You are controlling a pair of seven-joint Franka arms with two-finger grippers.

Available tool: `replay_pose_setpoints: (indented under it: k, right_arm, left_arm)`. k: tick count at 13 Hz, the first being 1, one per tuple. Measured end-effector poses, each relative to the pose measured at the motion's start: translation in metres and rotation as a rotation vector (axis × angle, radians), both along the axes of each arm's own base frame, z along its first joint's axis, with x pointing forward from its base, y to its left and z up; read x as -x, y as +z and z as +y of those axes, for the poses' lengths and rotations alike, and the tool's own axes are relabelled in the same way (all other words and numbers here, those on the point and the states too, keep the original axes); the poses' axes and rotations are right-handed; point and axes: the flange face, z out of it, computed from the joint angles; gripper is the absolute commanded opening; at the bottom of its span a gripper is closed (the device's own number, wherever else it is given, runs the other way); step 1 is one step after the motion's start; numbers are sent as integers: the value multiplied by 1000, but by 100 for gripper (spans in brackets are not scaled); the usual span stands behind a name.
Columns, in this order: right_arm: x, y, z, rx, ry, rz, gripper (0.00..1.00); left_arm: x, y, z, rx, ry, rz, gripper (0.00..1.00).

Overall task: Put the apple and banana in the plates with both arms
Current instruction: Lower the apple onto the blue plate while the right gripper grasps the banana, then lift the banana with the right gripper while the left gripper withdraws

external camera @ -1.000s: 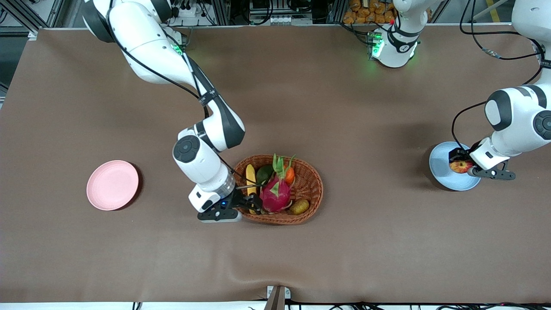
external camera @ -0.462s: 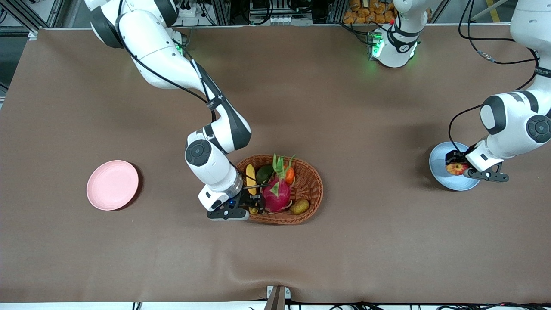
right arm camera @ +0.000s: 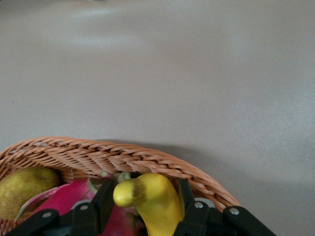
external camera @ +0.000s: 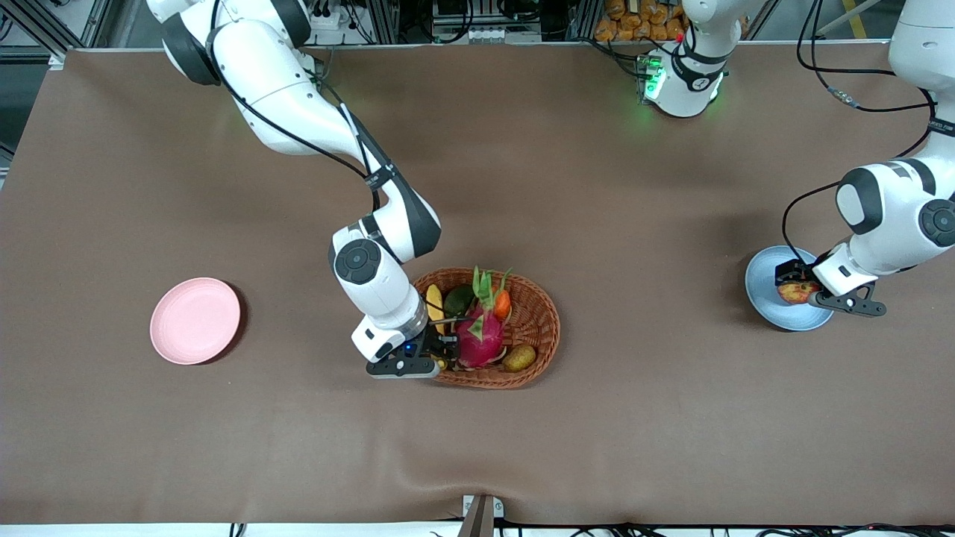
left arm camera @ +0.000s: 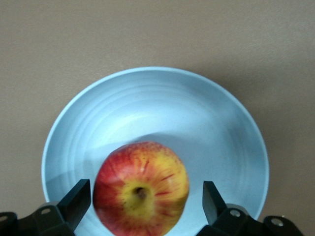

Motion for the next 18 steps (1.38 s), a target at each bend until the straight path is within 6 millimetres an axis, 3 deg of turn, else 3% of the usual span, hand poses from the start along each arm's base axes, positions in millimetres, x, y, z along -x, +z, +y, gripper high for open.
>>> replay_pose_setpoints:
  k: [2, 4, 7, 8, 9, 10, 11, 15, 18]
  right_arm:
    - [0, -1, 0, 4, 2, -1, 50]
    - [0, -1, 0, 5, 3, -1, 48]
    - [1, -3, 1, 8, 5, 2, 43]
    - [1, -3, 1, 8, 6, 2, 38]
    - [1, -3, 1, 9, 6, 3, 25]
    - [1, -3, 1, 9, 6, 4, 4]
    - [2, -4, 1, 11, 6, 5, 0]
    - [3, -3, 3, 13, 10, 8, 0]
    - [-2, 16, 1, 12, 10, -17, 0]
  left_arm:
    - [-2, 5, 6, -4, -13, -11, 100]
    - [-10, 23, 4, -10, -23, -21, 100]
    - [-43, 97, -20, -13, -70, 19, 100]
    - [-53, 124, -28, -14, -85, 25, 100]
    - [-62, 148, -36, -16, -97, 23, 100]
    - [-68, 167, -43, -17, -107, 18, 100]
    - [-73, 179, -48, -17, -114, 11, 100]
    - [-78, 197, -53, -16, -122, 6, 100]
    - [-82, 213, -53, -18, -121, -1, 100]
